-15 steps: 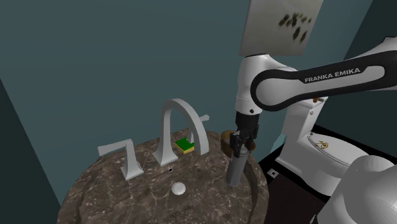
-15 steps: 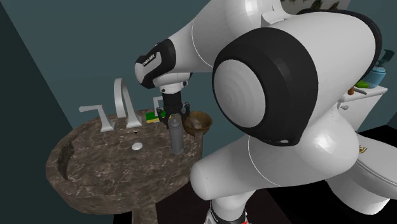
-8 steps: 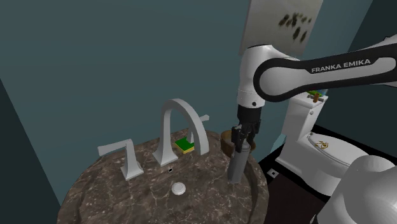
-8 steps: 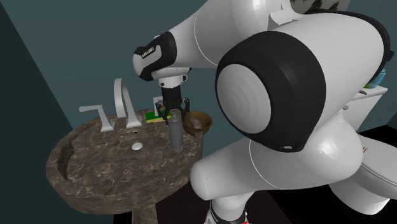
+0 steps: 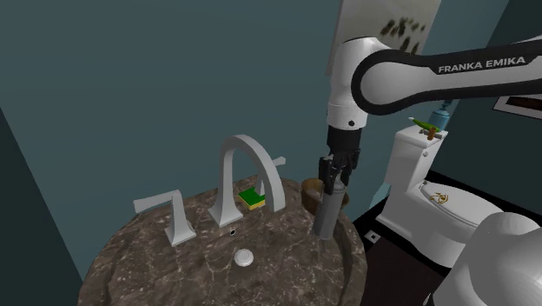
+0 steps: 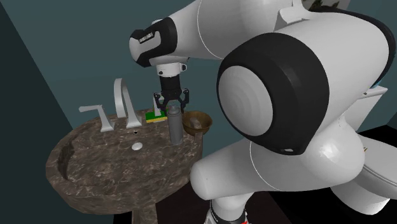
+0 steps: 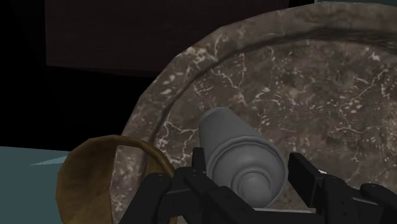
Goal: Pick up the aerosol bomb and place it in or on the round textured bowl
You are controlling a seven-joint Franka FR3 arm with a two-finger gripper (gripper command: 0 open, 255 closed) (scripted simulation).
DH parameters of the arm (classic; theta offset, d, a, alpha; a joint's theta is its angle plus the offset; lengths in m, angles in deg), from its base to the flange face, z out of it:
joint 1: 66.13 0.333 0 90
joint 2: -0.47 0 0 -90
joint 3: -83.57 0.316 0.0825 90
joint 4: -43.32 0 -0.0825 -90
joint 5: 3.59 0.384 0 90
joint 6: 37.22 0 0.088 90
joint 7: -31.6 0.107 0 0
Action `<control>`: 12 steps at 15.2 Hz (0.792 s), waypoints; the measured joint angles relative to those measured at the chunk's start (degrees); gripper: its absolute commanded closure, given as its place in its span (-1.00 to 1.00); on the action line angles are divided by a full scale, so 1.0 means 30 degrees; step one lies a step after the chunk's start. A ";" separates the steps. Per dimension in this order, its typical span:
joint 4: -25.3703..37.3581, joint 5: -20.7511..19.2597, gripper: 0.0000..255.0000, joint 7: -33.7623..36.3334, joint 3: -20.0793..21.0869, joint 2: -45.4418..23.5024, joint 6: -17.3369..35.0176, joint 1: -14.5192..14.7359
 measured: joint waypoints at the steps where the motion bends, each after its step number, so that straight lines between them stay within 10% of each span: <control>1: 0.0246 -0.0012 1.00 0.0013 -0.0023 0.0050 -0.0297 -0.0001; 12: 0.3086 -0.0216 1.00 0.0091 -0.0270 -0.0019 -0.3071 -0.0099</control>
